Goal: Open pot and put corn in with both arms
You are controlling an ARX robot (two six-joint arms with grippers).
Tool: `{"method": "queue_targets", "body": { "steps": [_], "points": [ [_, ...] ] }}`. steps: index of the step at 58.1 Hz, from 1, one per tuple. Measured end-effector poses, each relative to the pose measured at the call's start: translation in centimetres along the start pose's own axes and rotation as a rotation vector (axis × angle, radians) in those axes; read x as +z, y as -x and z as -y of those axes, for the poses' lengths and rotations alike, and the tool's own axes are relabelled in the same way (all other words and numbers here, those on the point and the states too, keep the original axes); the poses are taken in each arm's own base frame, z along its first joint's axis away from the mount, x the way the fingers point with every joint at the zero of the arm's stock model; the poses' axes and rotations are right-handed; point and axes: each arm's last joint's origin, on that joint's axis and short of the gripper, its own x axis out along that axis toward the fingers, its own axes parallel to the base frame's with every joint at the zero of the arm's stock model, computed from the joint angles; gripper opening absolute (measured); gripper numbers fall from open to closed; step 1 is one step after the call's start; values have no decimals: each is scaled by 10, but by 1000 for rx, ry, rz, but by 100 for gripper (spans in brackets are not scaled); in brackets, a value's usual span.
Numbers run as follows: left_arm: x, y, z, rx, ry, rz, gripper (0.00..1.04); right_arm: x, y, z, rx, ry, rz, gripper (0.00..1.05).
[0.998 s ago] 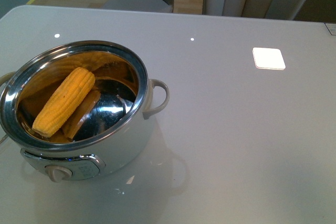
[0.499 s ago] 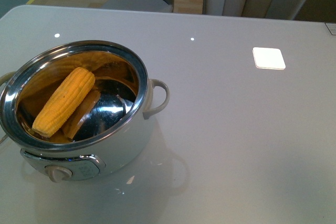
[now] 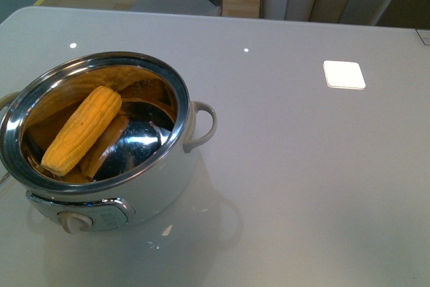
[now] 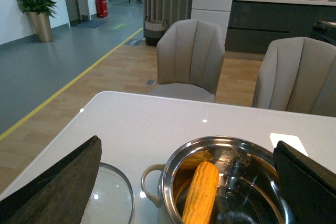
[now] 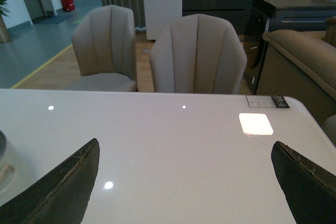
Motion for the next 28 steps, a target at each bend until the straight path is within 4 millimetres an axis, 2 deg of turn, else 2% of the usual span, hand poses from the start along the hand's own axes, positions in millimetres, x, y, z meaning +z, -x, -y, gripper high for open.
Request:
{"method": "queue_targets", "body": {
  "steps": [28],
  "points": [
    [0,0,0,0,0,0,98,0,0,0,0,0,0,96]
  ]
}}
